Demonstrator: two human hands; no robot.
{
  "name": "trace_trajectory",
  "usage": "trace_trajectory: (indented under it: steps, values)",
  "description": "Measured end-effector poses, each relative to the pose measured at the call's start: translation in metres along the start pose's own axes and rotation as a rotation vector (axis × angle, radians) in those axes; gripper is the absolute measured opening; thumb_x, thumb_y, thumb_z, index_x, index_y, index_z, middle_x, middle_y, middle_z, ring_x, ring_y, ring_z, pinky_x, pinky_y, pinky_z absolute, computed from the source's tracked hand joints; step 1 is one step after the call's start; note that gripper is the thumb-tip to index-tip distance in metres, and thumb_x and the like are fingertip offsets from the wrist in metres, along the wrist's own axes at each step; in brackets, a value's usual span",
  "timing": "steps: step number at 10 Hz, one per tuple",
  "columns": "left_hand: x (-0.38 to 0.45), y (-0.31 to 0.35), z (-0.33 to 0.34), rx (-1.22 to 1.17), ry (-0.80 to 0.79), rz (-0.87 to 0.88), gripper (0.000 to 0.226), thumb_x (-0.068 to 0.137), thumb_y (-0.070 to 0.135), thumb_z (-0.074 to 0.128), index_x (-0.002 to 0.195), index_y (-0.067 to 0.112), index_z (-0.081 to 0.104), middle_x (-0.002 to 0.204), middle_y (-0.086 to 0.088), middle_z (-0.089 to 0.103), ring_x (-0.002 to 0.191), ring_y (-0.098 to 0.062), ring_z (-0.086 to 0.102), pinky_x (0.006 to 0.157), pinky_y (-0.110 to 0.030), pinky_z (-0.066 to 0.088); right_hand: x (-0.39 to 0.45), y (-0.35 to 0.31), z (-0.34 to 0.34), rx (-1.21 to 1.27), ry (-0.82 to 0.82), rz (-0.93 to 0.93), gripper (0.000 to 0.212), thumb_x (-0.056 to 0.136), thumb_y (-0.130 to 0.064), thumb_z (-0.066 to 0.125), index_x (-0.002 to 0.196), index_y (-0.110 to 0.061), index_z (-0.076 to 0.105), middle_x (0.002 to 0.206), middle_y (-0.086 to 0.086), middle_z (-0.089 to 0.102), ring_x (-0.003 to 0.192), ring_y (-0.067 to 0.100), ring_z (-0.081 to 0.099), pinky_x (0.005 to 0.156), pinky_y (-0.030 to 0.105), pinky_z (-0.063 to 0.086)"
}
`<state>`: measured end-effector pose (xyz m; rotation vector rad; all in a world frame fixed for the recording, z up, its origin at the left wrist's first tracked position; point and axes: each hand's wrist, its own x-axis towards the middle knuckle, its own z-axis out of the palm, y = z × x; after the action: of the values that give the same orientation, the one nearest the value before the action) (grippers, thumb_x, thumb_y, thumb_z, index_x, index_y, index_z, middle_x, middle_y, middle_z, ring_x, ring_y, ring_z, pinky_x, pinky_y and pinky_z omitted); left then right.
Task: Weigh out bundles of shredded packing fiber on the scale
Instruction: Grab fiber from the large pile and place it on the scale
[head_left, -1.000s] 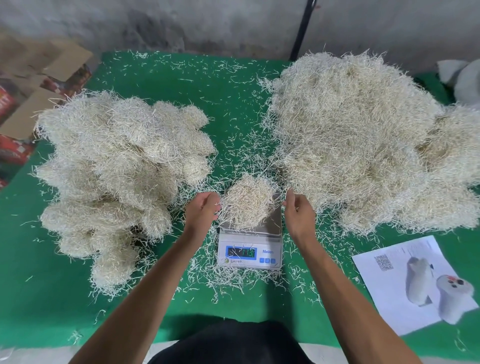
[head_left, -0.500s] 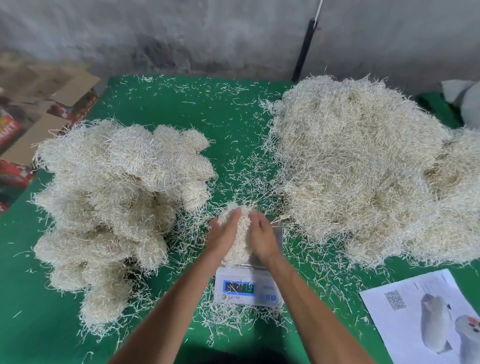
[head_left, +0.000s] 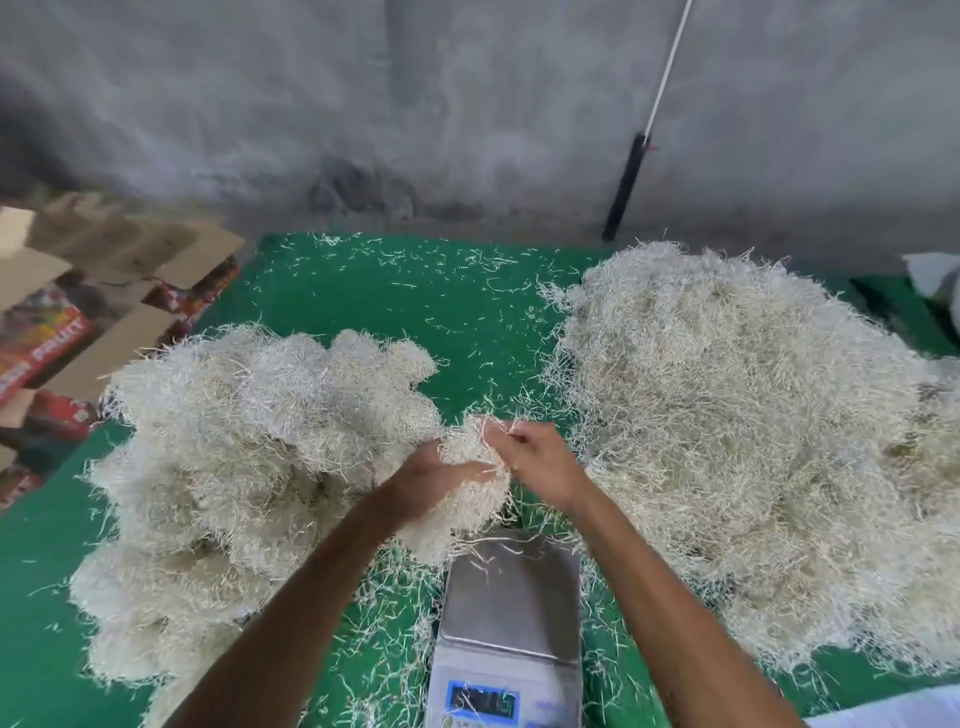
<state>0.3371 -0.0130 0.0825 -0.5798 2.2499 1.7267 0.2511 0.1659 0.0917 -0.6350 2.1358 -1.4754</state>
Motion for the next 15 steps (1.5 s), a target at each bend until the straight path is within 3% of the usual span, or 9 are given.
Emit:
trace_trajectory:
  steps: [1,4,5,7,8,10,12,14,15]
  values:
    - [-0.003,-0.008,0.001,-0.001,0.034,0.020,0.129,0.060,0.075,0.077,0.146,-0.006,0.026,0.146,-0.041,0.030,0.133,-0.050,0.040,0.114,-0.058,0.032,0.014,-0.008,-0.046,-0.132,-0.001,0.015,0.048,0.099,-0.055,0.060,0.066,-0.020,0.065,0.079,-0.007,0.072,0.053,0.002,0.054,0.074,0.033,0.053]
    - [-0.022,-0.006,0.023,-0.376,-0.033,0.152,0.064,0.084,0.065,0.063,0.137,0.029,0.057,0.140,0.006,0.060,0.135,-0.017,0.049,0.103,-0.029,0.048,-0.009,0.026,0.005,0.377,0.090,0.231,0.028,0.095,-0.054,0.066,0.107,-0.031,0.075,0.068,-0.001,0.060,0.053,0.014,0.047,0.053,0.025,0.041]
    - [-0.043,-0.018,0.010,-0.495,0.029,0.355,0.043,0.102,0.009,0.045,0.111,0.041,0.072,0.111,0.001,0.073,0.106,-0.013,0.068,0.081,-0.020,0.056,-0.017,0.031,-0.004,0.141,0.029,0.158,0.037,0.098,-0.052,0.064,0.087,-0.017,0.070,0.065,-0.003,0.055,0.060,0.020,0.051,0.065,0.026,0.047]
    - [-0.042,-0.069,-0.032,-0.781,0.364,-0.016,0.023,0.108,0.030,0.037,0.119,0.018,0.053,0.099,-0.001,0.056,0.078,-0.014,0.057,0.054,-0.025,0.055,-0.005,0.034,-0.074,1.062,0.569,0.240,0.020,0.109,-0.018,0.047,0.123,-0.011,0.059,0.091,0.003,0.064,0.073,0.012,0.059,0.061,0.023,0.050]
    - [-0.046,-0.073,-0.030,-0.410,0.305,0.123,0.048,0.088,-0.003,0.056,0.126,0.026,0.053,0.091,-0.002,0.073,0.080,-0.013,0.073,0.060,-0.018,0.058,-0.003,0.037,-0.054,0.980,0.316,0.231,0.031,0.110,-0.016,0.044,0.132,0.002,0.057,0.125,0.019,0.067,0.113,0.030,0.067,0.088,0.035,0.061]
    - [-0.044,-0.052,-0.022,-0.511,0.387,0.005,0.027,0.095,0.058,0.052,0.093,0.031,0.054,0.088,0.010,0.066,0.057,-0.004,0.068,0.050,-0.024,0.057,-0.006,0.045,-0.040,0.248,0.095,0.374,0.038,0.100,-0.036,0.065,0.084,-0.002,0.058,0.062,0.003,0.057,0.046,0.016,0.046,0.060,0.033,0.051]
    - [-0.040,-0.074,-0.012,-0.626,0.223,0.110,0.040,0.066,0.066,0.081,0.085,0.031,0.079,0.077,0.000,0.075,0.069,-0.017,0.073,0.058,-0.029,0.061,-0.005,0.040,-0.127,0.414,0.783,0.129,0.032,0.105,-0.034,0.056,0.110,-0.005,0.068,0.102,0.010,0.072,0.092,0.023,0.074,0.085,0.037,0.062]
    - [-0.028,-0.065,0.046,-0.375,0.253,-0.117,0.043,0.107,0.005,0.035,0.150,0.007,0.038,0.146,-0.011,0.043,0.141,-0.038,0.037,0.092,-0.018,0.042,-0.040,0.073,-0.110,0.004,0.778,0.307,0.054,0.109,-0.039,0.049,0.145,0.001,0.051,0.140,0.019,0.061,0.125,0.032,0.061,0.110,0.046,0.048]
    - [-0.030,-0.046,0.064,-0.375,0.184,-0.108,0.035,0.106,0.003,0.036,0.124,0.020,0.060,0.124,-0.030,0.059,0.104,-0.026,0.068,0.076,-0.033,0.057,-0.070,0.082,-0.082,-0.172,0.893,0.240,0.046,0.107,-0.033,0.051,0.138,0.000,0.059,0.132,0.018,0.066,0.106,0.031,0.070,0.093,0.047,0.060]
